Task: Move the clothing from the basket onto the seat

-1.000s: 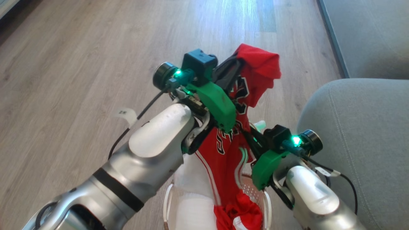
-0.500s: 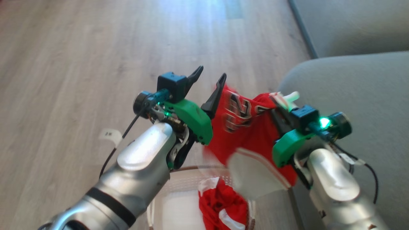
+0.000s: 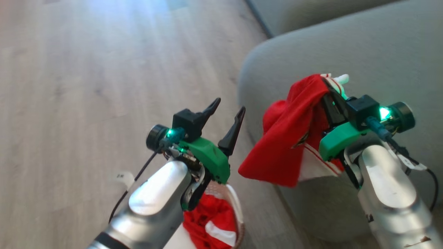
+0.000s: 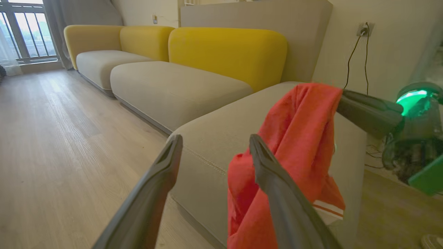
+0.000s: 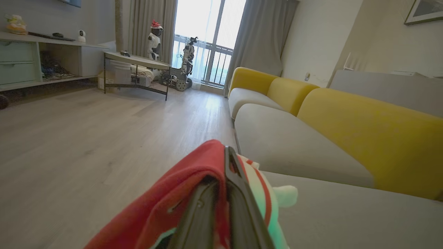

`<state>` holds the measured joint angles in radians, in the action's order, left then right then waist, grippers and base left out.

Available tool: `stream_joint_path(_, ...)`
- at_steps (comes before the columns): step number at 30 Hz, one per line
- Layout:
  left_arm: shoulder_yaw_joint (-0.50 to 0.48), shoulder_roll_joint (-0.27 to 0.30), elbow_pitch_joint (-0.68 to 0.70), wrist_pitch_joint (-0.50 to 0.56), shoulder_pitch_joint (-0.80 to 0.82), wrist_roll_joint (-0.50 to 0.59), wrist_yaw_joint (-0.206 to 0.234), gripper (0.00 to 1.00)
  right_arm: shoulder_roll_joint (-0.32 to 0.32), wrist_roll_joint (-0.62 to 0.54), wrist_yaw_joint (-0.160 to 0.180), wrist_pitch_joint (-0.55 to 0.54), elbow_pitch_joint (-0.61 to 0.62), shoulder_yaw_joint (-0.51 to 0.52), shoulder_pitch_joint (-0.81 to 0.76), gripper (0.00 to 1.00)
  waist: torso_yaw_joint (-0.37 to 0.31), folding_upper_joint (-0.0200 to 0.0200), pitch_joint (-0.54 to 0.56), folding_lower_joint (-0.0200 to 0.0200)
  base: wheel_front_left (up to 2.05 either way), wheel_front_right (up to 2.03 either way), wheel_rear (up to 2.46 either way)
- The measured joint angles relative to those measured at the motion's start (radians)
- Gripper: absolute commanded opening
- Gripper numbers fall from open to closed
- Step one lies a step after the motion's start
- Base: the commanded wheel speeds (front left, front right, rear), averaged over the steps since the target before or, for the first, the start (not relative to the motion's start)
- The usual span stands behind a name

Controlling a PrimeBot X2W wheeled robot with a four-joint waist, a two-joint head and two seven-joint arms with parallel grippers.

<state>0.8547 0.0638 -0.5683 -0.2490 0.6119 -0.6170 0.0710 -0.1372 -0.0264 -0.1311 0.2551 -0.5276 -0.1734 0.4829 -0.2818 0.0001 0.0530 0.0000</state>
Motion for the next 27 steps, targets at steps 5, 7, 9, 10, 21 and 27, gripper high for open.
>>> stream_joint_path(5, -0.025, -0.004, 0.014, 0.000, -0.023, 0.031, -0.009, 1.00, -0.013, -0.001, 0.000, 0.000, 0.021, 0.008, 0.000, 0.00, -0.097, 0.0000, -0.023, 0.0000, 0.00, 0.00, 0.00)
stream_joint_path(7, -0.028, -0.006, 0.015, 0.000, -0.024, 0.040, -0.011, 1.00, -0.021, -0.001, 0.000, 0.000, 0.025, 0.003, 0.000, 0.00, -0.130, 0.0000, -0.034, 0.0000, 0.00, 0.00, 0.00)
stream_joint_path(9, -0.029, -0.007, 0.015, 0.000, -0.024, 0.043, -0.018, 1.00, -0.023, 0.000, 0.000, 0.000, 0.025, -0.007, 0.001, 0.00, -0.158, 0.0000, -0.047, 0.0000, 0.00, 0.00, 0.00)
stream_joint_path(10, -0.029, -0.009, 0.014, 0.000, -0.024, 0.044, -0.020, 1.00, -0.023, 0.000, 0.000, 0.000, 0.025, -0.015, 0.004, 0.00, -0.168, 0.0000, -0.055, 0.0000, 0.00, 0.00, 0.00)
stream_joint_path(21, -0.046, -0.016, 0.006, 0.000, -0.024, 0.070, -0.041, 1.00, -0.038, 0.047, 0.000, 0.000, -0.038, -0.075, 0.143, 0.00, -0.172, 0.0000, -0.131, 0.0001, 0.00, 0.00, 0.00)
stream_joint_path(27, -0.050, -0.016, 0.032, 0.000, -0.020, 0.105, -0.035, 1.00, -0.083, 0.093, 0.000, 0.000, -0.102, -0.081, 0.295, 0.00, -0.129, 0.0000, -0.187, 0.0002, 0.00, 0.00, 0.00)
